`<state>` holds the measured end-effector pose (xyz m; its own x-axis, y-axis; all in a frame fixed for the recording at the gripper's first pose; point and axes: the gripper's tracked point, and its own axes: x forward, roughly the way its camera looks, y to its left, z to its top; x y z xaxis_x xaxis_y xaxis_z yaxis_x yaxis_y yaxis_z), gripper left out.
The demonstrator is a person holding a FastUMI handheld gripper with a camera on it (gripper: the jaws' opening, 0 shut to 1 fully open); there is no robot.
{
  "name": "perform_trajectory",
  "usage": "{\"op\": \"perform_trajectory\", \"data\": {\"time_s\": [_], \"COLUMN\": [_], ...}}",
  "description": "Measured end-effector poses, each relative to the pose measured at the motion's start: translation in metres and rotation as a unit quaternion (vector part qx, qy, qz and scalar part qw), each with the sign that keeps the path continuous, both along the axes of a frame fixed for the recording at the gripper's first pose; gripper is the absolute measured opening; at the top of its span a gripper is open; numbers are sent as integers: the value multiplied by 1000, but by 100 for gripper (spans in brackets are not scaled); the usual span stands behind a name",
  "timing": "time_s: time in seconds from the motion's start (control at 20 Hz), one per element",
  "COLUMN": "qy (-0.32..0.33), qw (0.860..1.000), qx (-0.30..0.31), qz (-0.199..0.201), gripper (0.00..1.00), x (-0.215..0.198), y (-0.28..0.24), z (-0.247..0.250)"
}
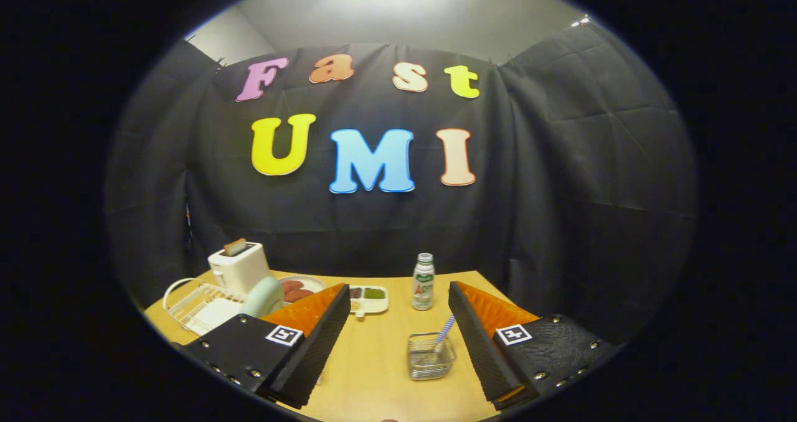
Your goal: Take the plate from the dish rack, then take the spoon from the basket and place it into the plate.
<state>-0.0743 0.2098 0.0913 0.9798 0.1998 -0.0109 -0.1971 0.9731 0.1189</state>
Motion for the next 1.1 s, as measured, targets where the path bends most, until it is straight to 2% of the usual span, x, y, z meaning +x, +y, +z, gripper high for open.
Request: {"op": "perform_trajectory", "data": {"time_s": [0.25, 0.45, 0.75, 1.1], "qy": [-2, -1, 11, 81], "qw": [998, 995, 995, 994], "qx": [-3, -8, -4, 1], "qz": [68, 95, 95, 69], "gripper": [97, 97, 97, 97], "x": [-8, -5, 3, 35], "y": [101, 152, 191, 209], "z": [16, 18, 16, -28]}}
